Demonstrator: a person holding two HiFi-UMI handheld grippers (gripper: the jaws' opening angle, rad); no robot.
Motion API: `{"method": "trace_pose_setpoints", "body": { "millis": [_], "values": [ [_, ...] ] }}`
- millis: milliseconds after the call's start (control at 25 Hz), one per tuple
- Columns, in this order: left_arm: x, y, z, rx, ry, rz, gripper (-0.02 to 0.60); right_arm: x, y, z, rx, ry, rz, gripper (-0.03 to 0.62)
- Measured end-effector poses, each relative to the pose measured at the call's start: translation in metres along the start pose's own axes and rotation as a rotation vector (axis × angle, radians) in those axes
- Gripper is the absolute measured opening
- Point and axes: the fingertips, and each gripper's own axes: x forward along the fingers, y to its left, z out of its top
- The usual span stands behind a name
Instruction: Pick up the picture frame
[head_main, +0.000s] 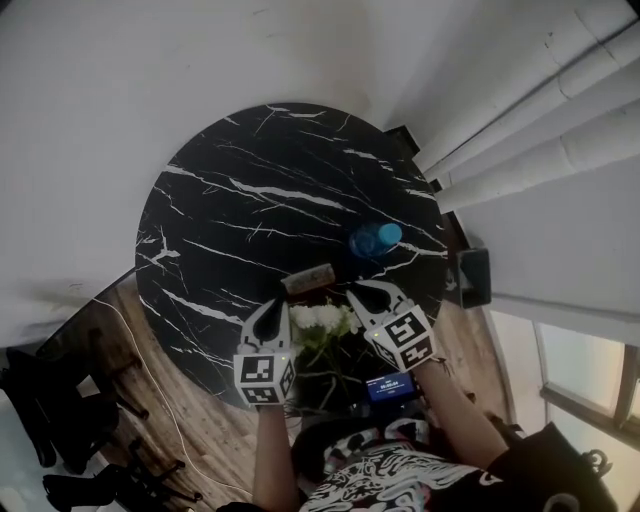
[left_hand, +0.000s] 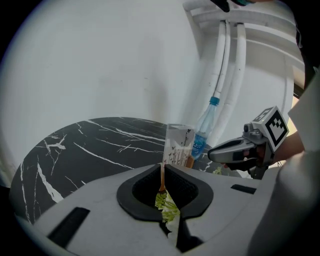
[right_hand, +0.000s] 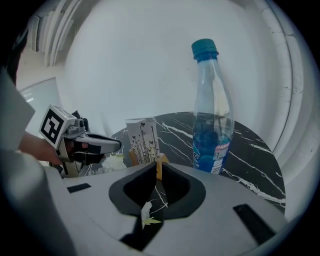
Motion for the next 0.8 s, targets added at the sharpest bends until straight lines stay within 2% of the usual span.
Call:
{"method": "trace_pose_setpoints", "body": {
  "millis": [200, 360, 520, 800],
  "values": [
    [0.01, 0.0, -0.006, 0.02, 0.033, -0.012, 0.023, 0.013, -0.001, -0.006, -0.008, 0.013, 0.018, 0.02],
    [0.02, -0.003, -0.012, 0.022, 0.068, -0.039, 0.103, 0.024, -0.001, -0.009, -0.018, 0.026, 0.036, 0.029],
    [0.029, -0.002, -0.016, 0.02, 0.081, -0.046, 0.127, 0.037, 0.0, -0.011, -0.021, 0.051, 0.062, 0.114],
    [0.043, 0.0, -0.022, 0.052, 0.119, -0.053, 0.143, 0.055, -0.001, -0.014, -0.052, 0.079, 0.057, 0.146]
  ]
}}
